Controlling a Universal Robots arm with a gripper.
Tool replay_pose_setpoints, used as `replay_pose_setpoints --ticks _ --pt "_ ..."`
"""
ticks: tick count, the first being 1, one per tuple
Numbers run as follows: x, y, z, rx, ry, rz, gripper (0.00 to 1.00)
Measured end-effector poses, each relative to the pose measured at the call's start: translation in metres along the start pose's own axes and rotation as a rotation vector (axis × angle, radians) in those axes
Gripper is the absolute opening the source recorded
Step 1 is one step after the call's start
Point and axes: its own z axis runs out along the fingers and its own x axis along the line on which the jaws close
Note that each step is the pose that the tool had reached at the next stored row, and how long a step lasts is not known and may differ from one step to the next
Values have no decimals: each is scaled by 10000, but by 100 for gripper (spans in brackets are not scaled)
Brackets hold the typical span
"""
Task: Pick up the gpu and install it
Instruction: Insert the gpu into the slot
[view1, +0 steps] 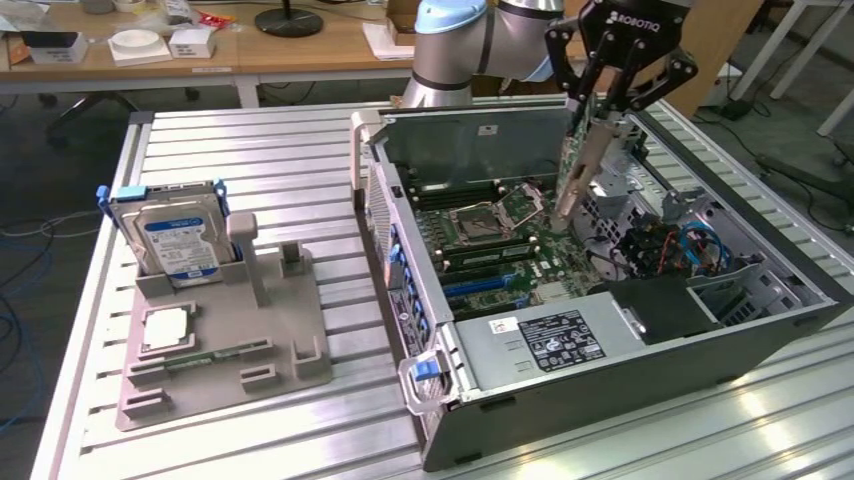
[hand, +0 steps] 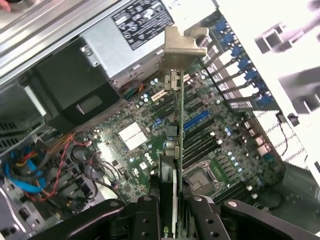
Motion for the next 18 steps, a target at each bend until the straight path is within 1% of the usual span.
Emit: replay_pose_setpoints --ticks 3,5,12,18 --pt "0 0 7 12 -12 543 26" --pt "-1 -2 10 13 -12 797 26" --pt "-2 -4 11 25 -15 1531 26" --pt "0 -10 11 33 -25 2042 26"
